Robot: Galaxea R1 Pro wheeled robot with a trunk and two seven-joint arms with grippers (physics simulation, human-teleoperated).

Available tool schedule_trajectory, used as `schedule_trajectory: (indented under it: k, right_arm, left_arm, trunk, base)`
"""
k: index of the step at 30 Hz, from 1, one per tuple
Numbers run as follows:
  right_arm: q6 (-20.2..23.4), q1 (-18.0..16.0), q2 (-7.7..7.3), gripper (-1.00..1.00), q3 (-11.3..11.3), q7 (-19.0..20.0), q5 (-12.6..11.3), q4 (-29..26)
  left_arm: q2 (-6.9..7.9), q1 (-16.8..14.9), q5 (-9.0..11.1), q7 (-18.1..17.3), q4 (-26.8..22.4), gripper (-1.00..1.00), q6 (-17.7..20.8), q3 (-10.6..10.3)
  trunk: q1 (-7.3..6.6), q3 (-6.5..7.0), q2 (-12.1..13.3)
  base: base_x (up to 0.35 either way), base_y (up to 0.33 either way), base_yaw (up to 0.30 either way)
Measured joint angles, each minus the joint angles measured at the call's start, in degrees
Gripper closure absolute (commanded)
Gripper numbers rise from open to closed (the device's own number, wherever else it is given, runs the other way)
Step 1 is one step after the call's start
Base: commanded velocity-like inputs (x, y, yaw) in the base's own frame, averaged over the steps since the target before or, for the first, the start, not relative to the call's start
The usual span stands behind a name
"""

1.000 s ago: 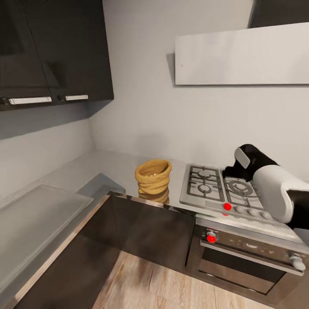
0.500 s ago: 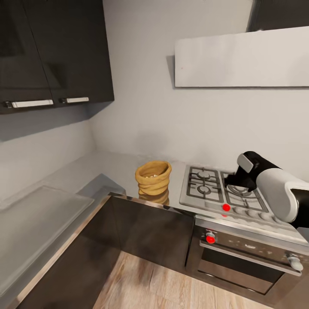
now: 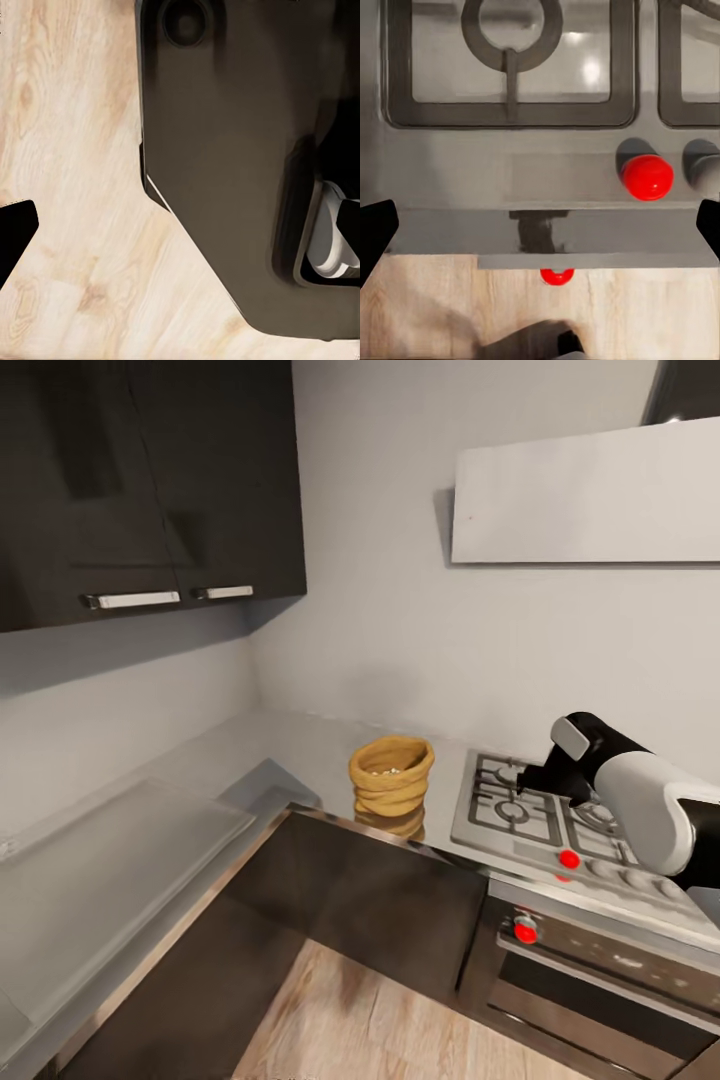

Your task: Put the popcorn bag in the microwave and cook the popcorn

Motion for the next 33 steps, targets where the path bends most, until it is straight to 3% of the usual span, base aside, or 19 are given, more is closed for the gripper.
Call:
schedule_trajectory:
  k: [10, 22, 33]
  right_arm:
    - [0.0, 0.0, 0.17, -1.0, -0.4, 0.0, 0.1, -2.6]
    - [0.0, 0.0, 0.17, -1.0, -1.1, -0.1, 0.1, -7.0]
    - [0.1, 0.0, 0.18, -1.0, -1.2, -0.1, 0.1, -7.7]
  left_arm:
    - [0.12, 0.0, 0.0, 0.0, 0.1, -1.0, 0.1, -0.2]
    - [0.04, 0.0, 0.0, -0.1, 0.1, -1.0, 0.1, -0.2]
    - [0.04, 0.0, 0.0, -0.1, 0.1, -1.0, 0.1, -0.2]
  trunk:
    - [0.0, -0.15, 0.0]
    - [0.0, -0.28, 0.0]
    - [0.0, -0.29, 0.0]
  base:
    - [0.0, 0.0, 0.263]
    - [0.0, 0.0, 0.042]
    - [0.0, 0.0, 0.257]
